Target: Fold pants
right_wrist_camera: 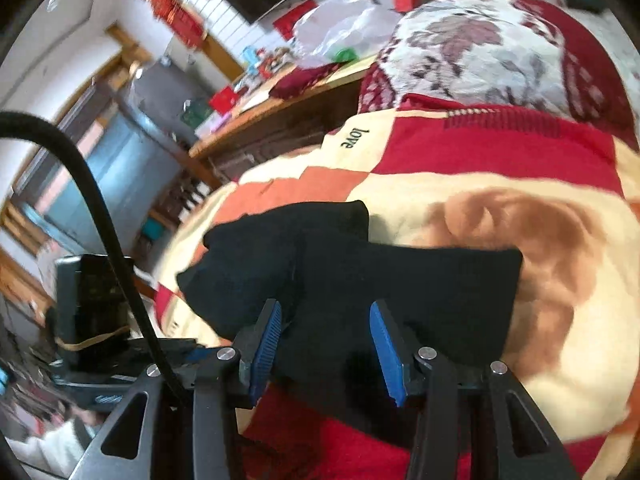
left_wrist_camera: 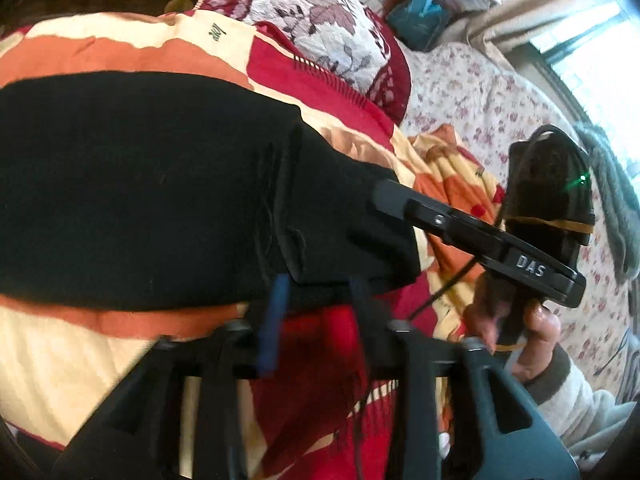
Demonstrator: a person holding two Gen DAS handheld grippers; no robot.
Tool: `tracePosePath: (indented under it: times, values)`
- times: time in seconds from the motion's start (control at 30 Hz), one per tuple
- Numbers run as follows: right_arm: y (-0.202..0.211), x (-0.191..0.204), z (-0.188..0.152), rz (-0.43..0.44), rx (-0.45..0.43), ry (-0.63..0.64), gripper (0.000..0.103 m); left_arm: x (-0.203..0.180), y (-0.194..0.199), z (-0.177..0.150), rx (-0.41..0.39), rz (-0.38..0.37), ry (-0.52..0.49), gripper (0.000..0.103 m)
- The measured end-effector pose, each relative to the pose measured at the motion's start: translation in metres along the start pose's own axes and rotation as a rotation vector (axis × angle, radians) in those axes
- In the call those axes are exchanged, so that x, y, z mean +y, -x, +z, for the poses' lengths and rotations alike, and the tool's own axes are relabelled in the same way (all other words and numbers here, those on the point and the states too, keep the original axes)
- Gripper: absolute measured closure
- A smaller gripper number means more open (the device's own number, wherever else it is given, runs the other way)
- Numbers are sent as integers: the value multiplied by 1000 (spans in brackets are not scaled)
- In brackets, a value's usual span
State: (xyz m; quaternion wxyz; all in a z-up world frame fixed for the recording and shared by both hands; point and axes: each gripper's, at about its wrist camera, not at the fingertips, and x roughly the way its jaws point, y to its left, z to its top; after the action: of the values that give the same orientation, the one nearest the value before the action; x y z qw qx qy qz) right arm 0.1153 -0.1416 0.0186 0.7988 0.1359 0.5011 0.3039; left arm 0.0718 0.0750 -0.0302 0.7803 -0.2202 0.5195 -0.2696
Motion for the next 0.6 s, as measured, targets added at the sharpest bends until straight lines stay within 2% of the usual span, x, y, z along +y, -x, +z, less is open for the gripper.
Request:
tracePosePath:
  times: [0.03, 0.13, 0.3, 0.43, 0.6]
  values:
    - [-4, 1, 4, 1, 11, 15, 59, 3, 2, -1, -16, -9, 21, 47]
    - [-10, 2, 10, -12, 18, 33, 58, 9, 3, -1, -35, -31, 68, 47]
    - [-24, 7, 28, -31, 46, 137, 58, 5, 9, -6, -45, -34, 68, 47]
    - [-29, 10, 40, -28, 107, 255, 55, 1, 6, -15, -62, -11, 96, 47]
    - [-36, 4, 48, 10, 163, 331, 55, 3, -9, -19, -53, 19, 146, 47]
